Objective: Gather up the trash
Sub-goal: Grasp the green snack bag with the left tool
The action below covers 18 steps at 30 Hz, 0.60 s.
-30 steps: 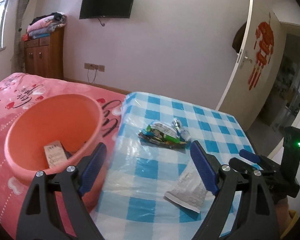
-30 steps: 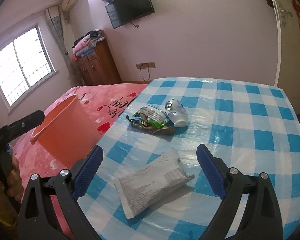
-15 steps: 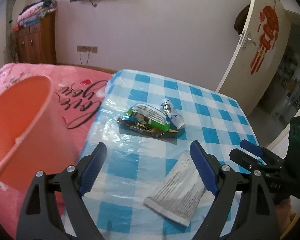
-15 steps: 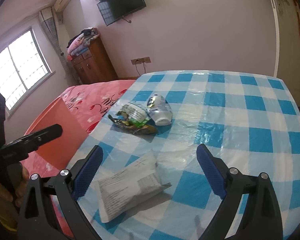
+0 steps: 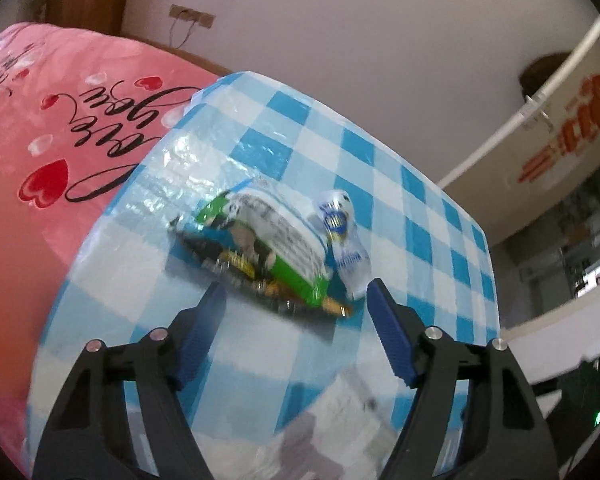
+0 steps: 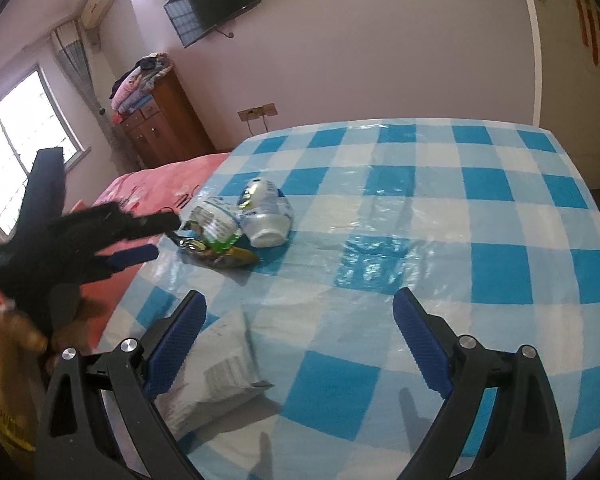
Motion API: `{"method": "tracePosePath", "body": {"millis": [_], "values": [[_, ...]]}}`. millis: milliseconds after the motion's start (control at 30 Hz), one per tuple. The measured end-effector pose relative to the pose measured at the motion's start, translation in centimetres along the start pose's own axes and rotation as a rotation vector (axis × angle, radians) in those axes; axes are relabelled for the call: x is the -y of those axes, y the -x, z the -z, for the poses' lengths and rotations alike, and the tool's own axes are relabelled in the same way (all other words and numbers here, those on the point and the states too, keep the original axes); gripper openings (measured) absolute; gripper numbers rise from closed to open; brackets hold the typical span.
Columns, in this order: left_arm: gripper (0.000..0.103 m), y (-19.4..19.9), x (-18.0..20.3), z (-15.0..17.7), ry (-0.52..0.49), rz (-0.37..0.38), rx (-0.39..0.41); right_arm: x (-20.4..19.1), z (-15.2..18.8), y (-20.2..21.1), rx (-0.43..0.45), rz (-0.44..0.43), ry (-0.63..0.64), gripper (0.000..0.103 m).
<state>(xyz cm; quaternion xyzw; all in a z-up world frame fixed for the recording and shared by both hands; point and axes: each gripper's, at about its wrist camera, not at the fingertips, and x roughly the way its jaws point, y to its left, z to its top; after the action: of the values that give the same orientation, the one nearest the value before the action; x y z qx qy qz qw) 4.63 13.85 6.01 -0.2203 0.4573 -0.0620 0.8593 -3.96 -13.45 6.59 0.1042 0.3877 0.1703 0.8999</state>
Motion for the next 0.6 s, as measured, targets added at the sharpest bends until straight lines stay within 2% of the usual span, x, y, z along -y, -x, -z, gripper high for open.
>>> {"method": "tracePosePath", "body": {"millis": [200, 400, 533, 600], "values": [[0.073, -2.9, -0.4, -2.4, 0.074, -0.028, -0.002, 1.0, -0.2, 0.0, 0.004, 0.007, 0.0, 0.093], [0.071, -5.0, 0.0, -3.8, 0.055, -0.091, -0.017, 2.2, -0.3, -0.8, -0.014, -0.002, -0.026, 0.093], [0.054, -6.3, 0.8, -4.1, -0.002, -0.164, -0.04, 2.4, -0.1, -1.1, -0.024, -0.003, -0.034, 0.093], [0.051, -6.6, 1.1, -4.0, -0.03, -0.171, -0.039, 2.5, 0.0, -1.2, -0.025, 0.001, -0.034, 0.093]]}}
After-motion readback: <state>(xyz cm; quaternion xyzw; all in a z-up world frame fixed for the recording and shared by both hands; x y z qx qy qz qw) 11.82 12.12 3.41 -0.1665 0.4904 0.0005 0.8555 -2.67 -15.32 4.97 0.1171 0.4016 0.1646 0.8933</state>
